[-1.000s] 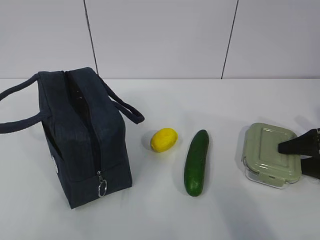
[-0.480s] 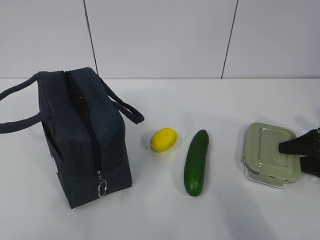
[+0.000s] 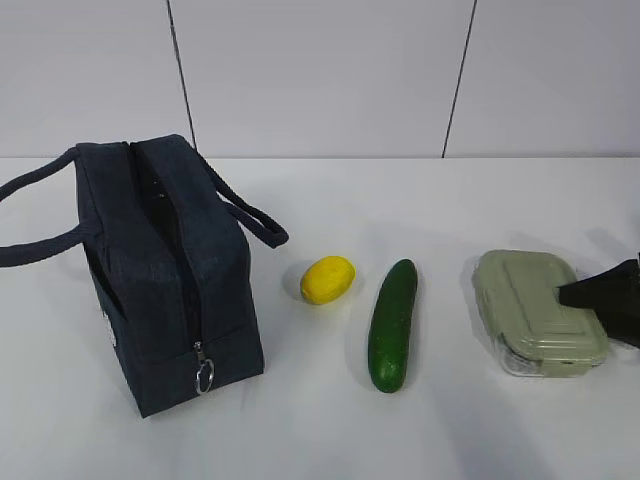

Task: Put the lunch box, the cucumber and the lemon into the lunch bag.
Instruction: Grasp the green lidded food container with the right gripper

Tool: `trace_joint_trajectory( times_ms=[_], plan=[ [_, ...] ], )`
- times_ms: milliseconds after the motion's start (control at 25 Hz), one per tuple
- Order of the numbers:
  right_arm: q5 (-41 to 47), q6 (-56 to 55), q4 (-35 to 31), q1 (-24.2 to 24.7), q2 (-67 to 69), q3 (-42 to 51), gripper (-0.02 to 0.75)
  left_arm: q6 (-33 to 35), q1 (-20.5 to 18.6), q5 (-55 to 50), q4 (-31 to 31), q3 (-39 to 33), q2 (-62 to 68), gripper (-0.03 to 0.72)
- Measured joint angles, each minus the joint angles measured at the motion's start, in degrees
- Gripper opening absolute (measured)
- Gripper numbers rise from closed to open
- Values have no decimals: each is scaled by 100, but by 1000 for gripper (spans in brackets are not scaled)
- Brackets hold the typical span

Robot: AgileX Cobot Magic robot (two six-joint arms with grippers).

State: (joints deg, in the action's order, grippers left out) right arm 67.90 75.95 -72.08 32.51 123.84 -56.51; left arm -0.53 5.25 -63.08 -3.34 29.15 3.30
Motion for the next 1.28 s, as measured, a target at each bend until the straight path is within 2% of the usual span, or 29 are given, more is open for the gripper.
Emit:
trace_joint_trajectory(
  times_ms=[120, 800, 1280],
  plan=[
    [37, 42, -12, 0, 0, 0, 378, 0, 0, 0, 0, 0, 0, 244],
    [39, 7, 24, 0, -12, 0, 375, 0, 0, 0, 0, 0, 0, 244],
    [-208, -397, 367, -8, -340, 0, 375, 0, 0, 0, 0, 0, 0, 244]
  ],
)
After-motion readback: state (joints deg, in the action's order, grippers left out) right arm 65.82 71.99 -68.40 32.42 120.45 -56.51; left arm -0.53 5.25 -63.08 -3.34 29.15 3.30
